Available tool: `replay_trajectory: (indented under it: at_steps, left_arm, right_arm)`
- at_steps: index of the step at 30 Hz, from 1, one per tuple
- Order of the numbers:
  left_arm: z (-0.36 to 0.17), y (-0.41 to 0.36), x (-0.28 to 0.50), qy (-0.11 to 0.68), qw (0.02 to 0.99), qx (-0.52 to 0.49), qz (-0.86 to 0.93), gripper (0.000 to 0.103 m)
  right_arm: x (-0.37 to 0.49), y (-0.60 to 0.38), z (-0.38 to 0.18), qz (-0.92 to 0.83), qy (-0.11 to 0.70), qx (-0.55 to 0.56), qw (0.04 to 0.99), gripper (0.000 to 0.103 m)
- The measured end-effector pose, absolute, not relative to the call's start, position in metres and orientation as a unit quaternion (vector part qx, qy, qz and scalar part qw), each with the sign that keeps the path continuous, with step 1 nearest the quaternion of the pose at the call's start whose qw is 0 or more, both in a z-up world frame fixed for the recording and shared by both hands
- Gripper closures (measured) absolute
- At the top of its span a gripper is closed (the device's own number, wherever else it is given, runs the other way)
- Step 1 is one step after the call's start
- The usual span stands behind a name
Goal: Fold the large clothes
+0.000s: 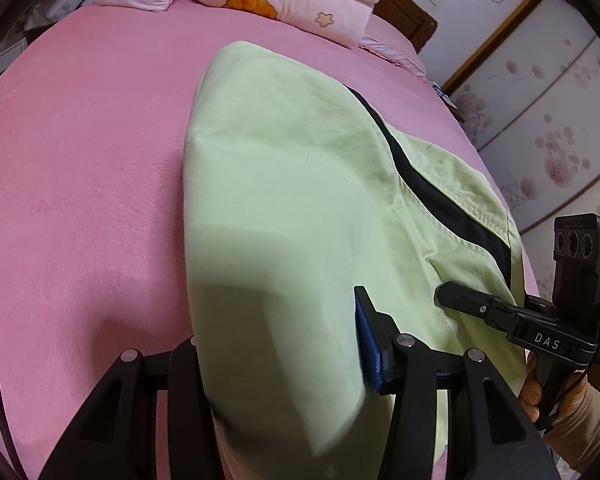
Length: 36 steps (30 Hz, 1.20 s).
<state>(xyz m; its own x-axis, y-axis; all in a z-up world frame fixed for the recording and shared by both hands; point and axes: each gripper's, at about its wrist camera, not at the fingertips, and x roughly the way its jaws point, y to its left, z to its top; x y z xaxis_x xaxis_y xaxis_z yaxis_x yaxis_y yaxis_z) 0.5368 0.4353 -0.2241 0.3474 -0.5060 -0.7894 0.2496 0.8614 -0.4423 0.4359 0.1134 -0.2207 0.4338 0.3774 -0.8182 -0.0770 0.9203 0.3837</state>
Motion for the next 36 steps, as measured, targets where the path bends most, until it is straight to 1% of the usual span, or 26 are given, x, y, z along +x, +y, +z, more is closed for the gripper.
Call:
replay_trajectory:
  at_steps: [1, 5, 12, 16, 18, 20, 21, 23, 24, 26, 27, 28, 30, 36]
  left_arm:
    - [-0.227, 0.425, 0.544, 0.522, 0.812, -0.124, -0.23, 0.056]
    - [-0.242, 0.431, 0.557, 0.528, 0.81, -0.13, -0.22, 0.056]
    - [-0.265, 0.418, 0.58, 0.538, 0.804, -0.128, -0.218, 0.055]
    - [-0.276, 0.408, 0.588, 0.542, 0.802, -0.121, -0.22, 0.052]
    - [-0.28, 0.405, 0.588, 0.544, 0.802, -0.12, -0.217, 0.049]
    - [-0.289, 0.402, 0.588, 0.547, 0.802, -0.115, -0.208, 0.035]
    - [-0.291, 0.398, 0.587, 0.549, 0.804, -0.109, -0.202, 0.031]
    - [-0.299, 0.396, 0.588, 0.549, 0.809, -0.098, -0.189, 0.02]
    - [-0.302, 0.396, 0.588, 0.548, 0.811, -0.097, -0.181, 0.018]
    - [-0.301, 0.389, 0.587, 0.545, 0.817, -0.085, -0.168, 0.008]
    - [-0.301, 0.386, 0.586, 0.54, 0.824, -0.069, -0.158, 0.005]
    - [-0.296, 0.38, 0.585, 0.536, 0.829, -0.057, -0.148, 0.0]
    - [-0.293, 0.373, 0.581, 0.525, 0.84, -0.034, -0.136, 0.0]
    - [-0.268, 0.338, 0.554, 0.494, 0.864, 0.03, -0.095, 0.0]
  right_arm:
    - [0.441, 0.114, -0.224, 0.138, 0.516, 0.144, 0.833, 0.093]
    - [0.458, 0.116, -0.235, 0.143, 0.523, 0.136, 0.829, 0.092]
    - [0.474, 0.112, -0.25, 0.132, 0.533, 0.122, 0.827, 0.092]
    - [0.474, 0.103, -0.257, 0.123, 0.534, 0.141, 0.824, 0.092]
    - [0.473, 0.1, -0.262, 0.118, 0.537, 0.145, 0.822, 0.092]
    - [0.475, 0.098, -0.268, 0.112, 0.543, 0.154, 0.818, 0.092]
    - [0.475, 0.097, -0.272, 0.108, 0.546, 0.156, 0.816, 0.091]
    - [0.477, 0.093, -0.281, 0.102, 0.553, 0.156, 0.812, 0.087]
    - [0.476, 0.093, -0.284, 0.098, 0.555, 0.153, 0.812, 0.083]
    - [0.476, 0.095, -0.287, 0.083, 0.557, 0.132, 0.816, 0.069]
    - [0.476, 0.096, -0.287, 0.072, 0.558, 0.118, 0.818, 0.054]
    - [0.473, 0.095, -0.285, 0.059, 0.556, 0.099, 0.823, 0.043]
    - [0.469, 0.093, -0.282, 0.05, 0.553, 0.081, 0.828, 0.037]
    - [0.434, 0.08, -0.258, 0.022, 0.535, 0.071, 0.842, 0.037]
